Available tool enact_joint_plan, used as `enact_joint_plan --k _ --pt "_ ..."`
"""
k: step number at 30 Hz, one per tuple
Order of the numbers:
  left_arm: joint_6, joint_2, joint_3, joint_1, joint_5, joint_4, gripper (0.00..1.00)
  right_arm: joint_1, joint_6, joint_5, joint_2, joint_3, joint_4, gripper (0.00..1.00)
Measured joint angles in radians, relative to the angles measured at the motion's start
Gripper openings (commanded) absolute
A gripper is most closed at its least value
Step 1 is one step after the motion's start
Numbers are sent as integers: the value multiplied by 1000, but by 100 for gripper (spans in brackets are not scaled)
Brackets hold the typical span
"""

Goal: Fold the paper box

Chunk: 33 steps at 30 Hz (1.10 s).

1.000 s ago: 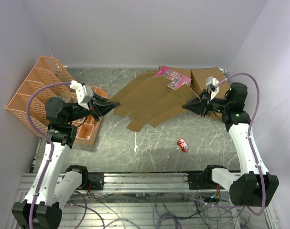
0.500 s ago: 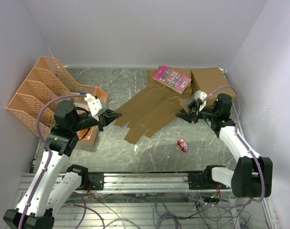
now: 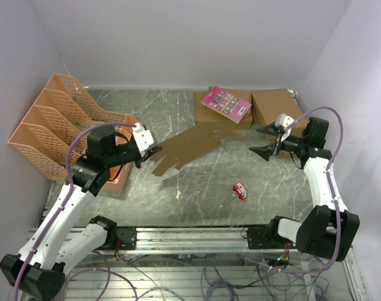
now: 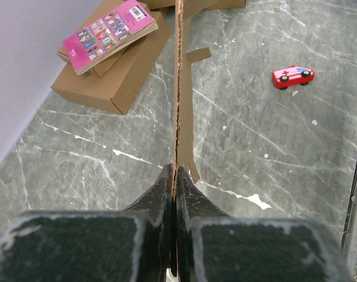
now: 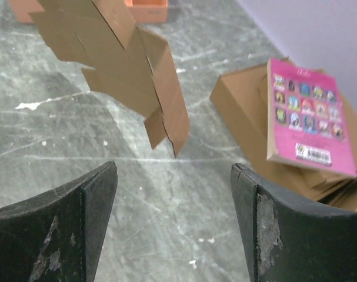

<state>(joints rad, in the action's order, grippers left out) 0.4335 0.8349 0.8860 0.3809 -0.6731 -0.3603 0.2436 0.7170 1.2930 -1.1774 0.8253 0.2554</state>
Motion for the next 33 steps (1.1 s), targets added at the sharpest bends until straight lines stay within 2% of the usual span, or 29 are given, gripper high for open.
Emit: enact_joint_plan --k 4,6,9,15,18,20,23,24,25,28,31,33 --pt "31 21 19 28 25 -15 7 2 210 43 -15 111 223 85" --pt "42 29 22 37 31 -25 7 -13 238 41 -21 121 245 87" --pt "50 45 26 42 35 -33 7 -74 143 -27 -7 67 140 92" --pt "52 76 58 43 37 -42 7 -192 -15 -162 37 -29 -60 88" --pt "52 85 76 43 35 -49 7 -221 -41 -201 37 -36 -106 80" --pt "52 91 84 43 33 -51 7 -233 -67 -233 37 -55 -146 69" --pt "52 105 94 43 26 -56 7 -245 -99 -283 27 -76 -187 44" --pt "52 114 101 43 23 -60 7 -249 -110 -300 16 -76 -201 38" --pt "52 123 108 43 22 -63 7 -252 -111 -311 8 -74 -209 28" --pt "53 159 140 44 21 -87 7 -259 -129 -344 -19 -72 -219 9" --pt "48 183 163 45 21 -100 7 -260 -140 -362 -27 -72 -220 0" --pt "29 207 186 45 13 -107 7 -260 -145 -363 -24 -72 -221 0"
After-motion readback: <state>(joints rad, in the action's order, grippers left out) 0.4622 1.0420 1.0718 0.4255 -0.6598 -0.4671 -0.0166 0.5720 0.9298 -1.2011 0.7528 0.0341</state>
